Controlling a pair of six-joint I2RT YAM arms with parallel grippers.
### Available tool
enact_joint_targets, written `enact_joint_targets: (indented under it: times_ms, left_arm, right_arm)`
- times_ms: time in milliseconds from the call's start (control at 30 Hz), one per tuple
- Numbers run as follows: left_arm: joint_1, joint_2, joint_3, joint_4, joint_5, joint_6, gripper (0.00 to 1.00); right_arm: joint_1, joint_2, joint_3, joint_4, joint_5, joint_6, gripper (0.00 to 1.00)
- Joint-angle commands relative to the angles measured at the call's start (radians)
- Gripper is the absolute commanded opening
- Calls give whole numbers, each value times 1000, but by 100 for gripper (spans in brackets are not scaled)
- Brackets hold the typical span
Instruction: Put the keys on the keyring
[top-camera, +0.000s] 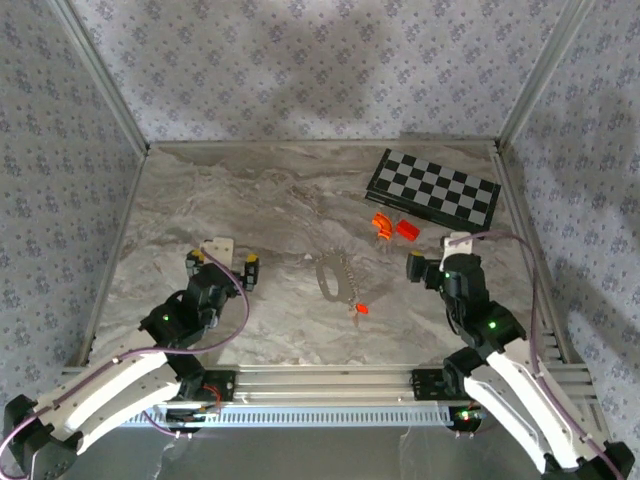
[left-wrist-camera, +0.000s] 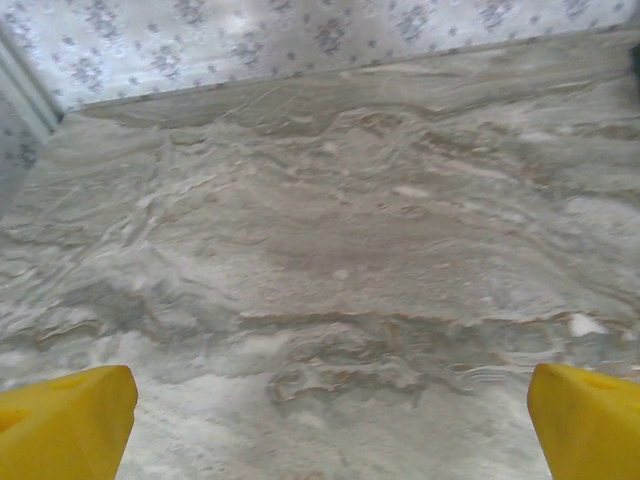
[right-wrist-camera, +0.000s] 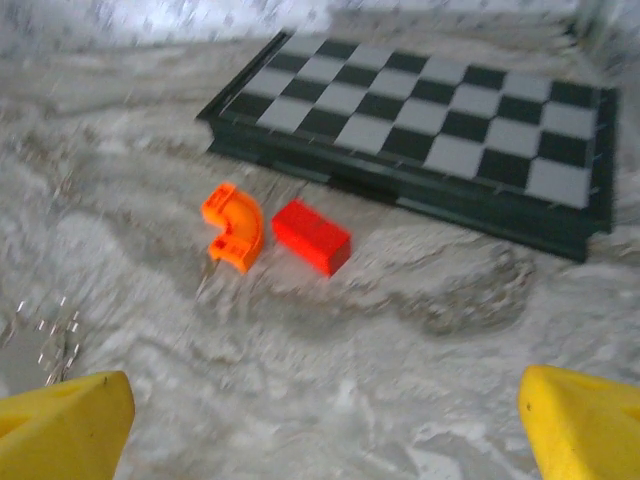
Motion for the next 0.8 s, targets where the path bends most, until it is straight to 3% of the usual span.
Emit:
enact_joint_targets:
  times_ms: [0,267,367,567,767]
  left_arm:
    - [30,3,2,55,-110,53,100]
    - [132,125,-46,236,-140,113,100]
    - [172,149,-78,325,-123,125,100]
    - [276,192,-99,389,-60,143,100]
    - [334,237,-129,519,-13,211,100]
  right_arm:
    - [-47,-41,-39,81,65,-34,100]
    - [-123,-33,-144,203,136,-121,100]
    - [-151,-33,-203,290,109,-181,100]
    - [-268,11,-270,404,6,-156,100]
    - [-282,83,-336,537,-4,-152,100]
